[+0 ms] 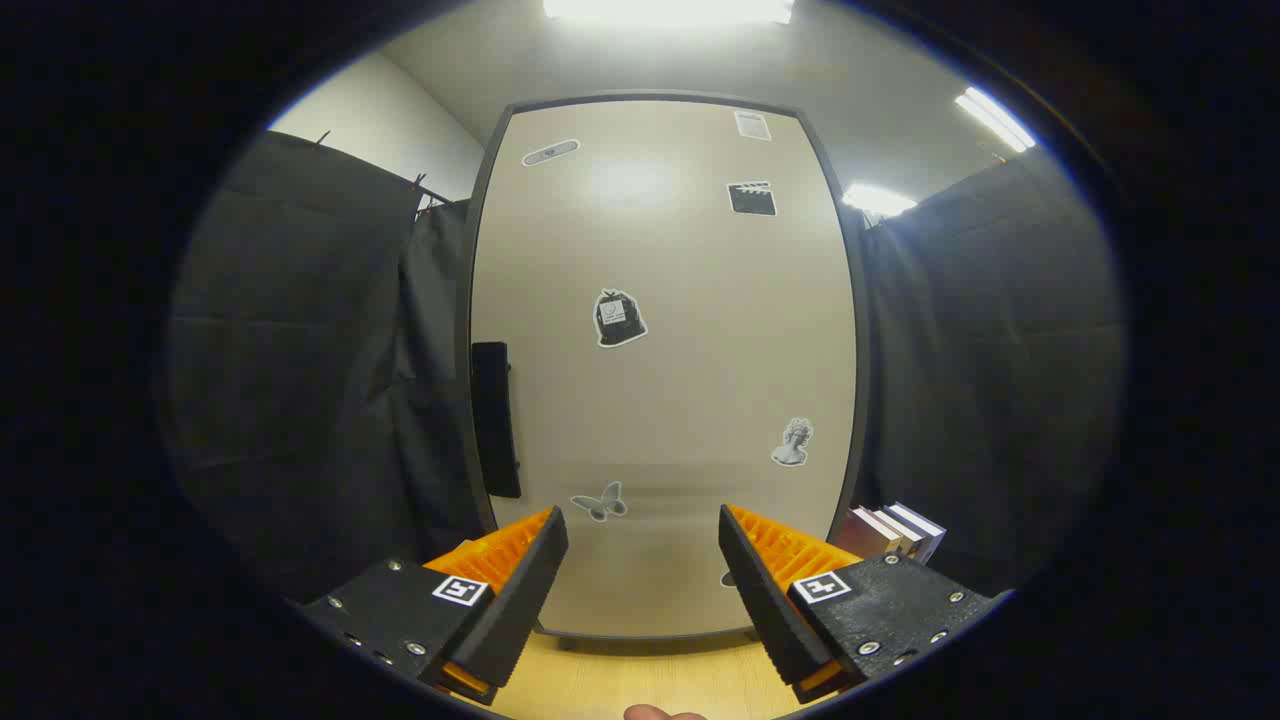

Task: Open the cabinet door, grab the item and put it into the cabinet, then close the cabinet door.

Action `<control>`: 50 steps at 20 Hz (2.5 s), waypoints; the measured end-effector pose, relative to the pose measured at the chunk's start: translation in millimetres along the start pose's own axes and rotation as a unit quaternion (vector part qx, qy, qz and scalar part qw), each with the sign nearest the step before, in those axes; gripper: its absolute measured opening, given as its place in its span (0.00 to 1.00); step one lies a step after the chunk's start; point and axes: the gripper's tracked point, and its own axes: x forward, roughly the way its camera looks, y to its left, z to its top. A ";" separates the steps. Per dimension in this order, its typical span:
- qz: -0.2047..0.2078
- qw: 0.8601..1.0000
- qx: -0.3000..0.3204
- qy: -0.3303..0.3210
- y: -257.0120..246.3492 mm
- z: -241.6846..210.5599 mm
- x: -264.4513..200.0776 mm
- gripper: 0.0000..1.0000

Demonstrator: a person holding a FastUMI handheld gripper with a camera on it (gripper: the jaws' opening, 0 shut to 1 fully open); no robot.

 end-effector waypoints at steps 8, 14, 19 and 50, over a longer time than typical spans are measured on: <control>-0.002 1.000 0.005 -0.005 -4.2 5.3 4.5 0.95; 0.003 1.000 0.005 -0.004 -1.1 3.7 2.3 0.95; 0.003 1.000 0.017 -0.003 -3.4 1.1 3.0 0.95; 0.057 0.998 -0.029 0.026 122.1 -1.9 104.6 0.73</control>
